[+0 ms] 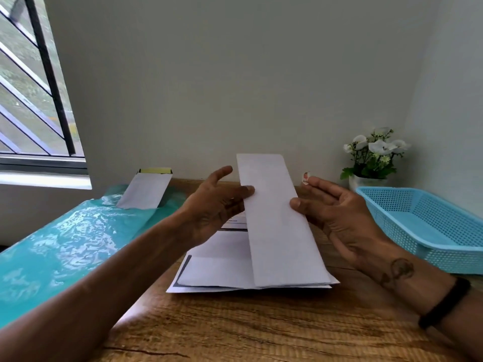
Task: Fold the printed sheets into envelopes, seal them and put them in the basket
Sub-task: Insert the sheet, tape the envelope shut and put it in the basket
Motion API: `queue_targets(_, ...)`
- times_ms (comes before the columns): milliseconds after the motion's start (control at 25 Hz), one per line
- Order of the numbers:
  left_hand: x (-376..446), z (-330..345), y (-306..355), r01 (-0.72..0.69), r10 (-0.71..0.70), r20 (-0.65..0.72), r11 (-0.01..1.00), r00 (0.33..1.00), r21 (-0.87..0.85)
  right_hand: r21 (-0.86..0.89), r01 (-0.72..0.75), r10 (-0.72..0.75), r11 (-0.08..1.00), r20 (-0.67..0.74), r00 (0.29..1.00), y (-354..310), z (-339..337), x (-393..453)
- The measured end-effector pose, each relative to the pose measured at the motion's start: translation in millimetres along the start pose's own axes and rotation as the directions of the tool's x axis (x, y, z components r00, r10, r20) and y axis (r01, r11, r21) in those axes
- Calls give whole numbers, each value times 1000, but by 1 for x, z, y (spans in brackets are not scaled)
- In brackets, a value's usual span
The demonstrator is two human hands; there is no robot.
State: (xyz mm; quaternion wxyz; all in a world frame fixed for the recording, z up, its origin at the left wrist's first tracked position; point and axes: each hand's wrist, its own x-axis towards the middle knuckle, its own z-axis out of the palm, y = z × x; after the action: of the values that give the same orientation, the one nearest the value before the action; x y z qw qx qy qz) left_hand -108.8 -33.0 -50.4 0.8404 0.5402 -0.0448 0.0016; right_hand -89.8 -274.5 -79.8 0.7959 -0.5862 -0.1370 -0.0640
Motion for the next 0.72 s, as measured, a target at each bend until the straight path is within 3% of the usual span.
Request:
queue_targets(80,-5,3,-1,82,-76,117,996,990,-44,12,47,-46,999,-62,997,-1,2,-1)
queue_targets(200,-16,13,-15,253,-298,335,952,894,174,31,146,-138,989,-193,971,-5,1,0)
queue_targets(280,-20,19,-28,276,-368,389,922,845,273,9,196,-188,981,-242,952,-5,0,2)
queue_targets(400,-16,19,-29,230,-281,283,952,917,202,-140,284,-313,948,-269,911,-8,-2,0)
queue_targets(520,-7,8,-19,140,-146,111,988,983,65,-411,406,-499,816,-146,854,-16,-3,-6)
queue_targets(720,1,3,-13,72,-72,43,997,996,2,-553,436,-455,710,113,883,-11,10,-15)
